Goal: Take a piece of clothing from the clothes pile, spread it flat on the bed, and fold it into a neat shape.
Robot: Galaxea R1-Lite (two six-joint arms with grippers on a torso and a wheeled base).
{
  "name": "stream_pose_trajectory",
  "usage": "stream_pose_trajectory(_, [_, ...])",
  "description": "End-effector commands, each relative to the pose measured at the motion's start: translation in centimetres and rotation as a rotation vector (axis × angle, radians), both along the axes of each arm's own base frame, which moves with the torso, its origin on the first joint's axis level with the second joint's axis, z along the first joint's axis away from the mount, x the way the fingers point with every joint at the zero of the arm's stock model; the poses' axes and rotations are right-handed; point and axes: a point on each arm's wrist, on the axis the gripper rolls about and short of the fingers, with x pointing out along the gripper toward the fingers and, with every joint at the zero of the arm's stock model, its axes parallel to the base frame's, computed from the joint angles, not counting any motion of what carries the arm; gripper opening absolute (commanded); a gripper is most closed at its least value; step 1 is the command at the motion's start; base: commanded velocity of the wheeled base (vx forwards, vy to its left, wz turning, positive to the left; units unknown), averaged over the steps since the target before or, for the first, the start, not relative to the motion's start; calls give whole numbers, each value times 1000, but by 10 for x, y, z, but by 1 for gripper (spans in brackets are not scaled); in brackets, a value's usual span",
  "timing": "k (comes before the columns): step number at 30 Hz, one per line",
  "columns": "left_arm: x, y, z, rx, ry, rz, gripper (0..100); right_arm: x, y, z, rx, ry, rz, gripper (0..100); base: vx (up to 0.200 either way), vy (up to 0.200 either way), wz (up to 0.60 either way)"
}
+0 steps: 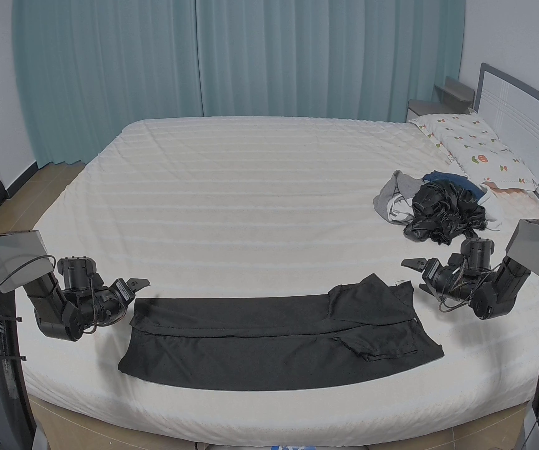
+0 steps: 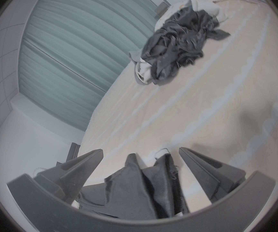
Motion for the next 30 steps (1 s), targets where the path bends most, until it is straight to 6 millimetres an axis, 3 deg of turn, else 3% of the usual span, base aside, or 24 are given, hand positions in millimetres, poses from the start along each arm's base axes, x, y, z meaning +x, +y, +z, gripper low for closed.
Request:
stream_pose_trajectory(1, [0,1,0,-3,-2,3,100,-4,21,31,-9,-64,51,100,0,0,0])
stream_pose_trajectory(6, [0,1,0,-4,0,3,100,1,39,14,-9,-34,98,100,0,0,0])
stream_pose_trajectory(9, [1,1,0,-2,-2,2,100,-1,51,-7,-46,-1,147,100,0,0,0])
stream_pose_trajectory(24, [0,1,-2,2,2,-1,100,-1,46,-27,-99,22,165,100,0,0,0])
stream_pose_trajectory(25, [0,1,-2,2,2,-1,100,-1,46,-29,-104,26,168,0,0,0,0])
stream_pose_trajectory(30, [0,1,-2,3,2,-1,100,-4,44,-31,-125,27,176,0,0,0,0])
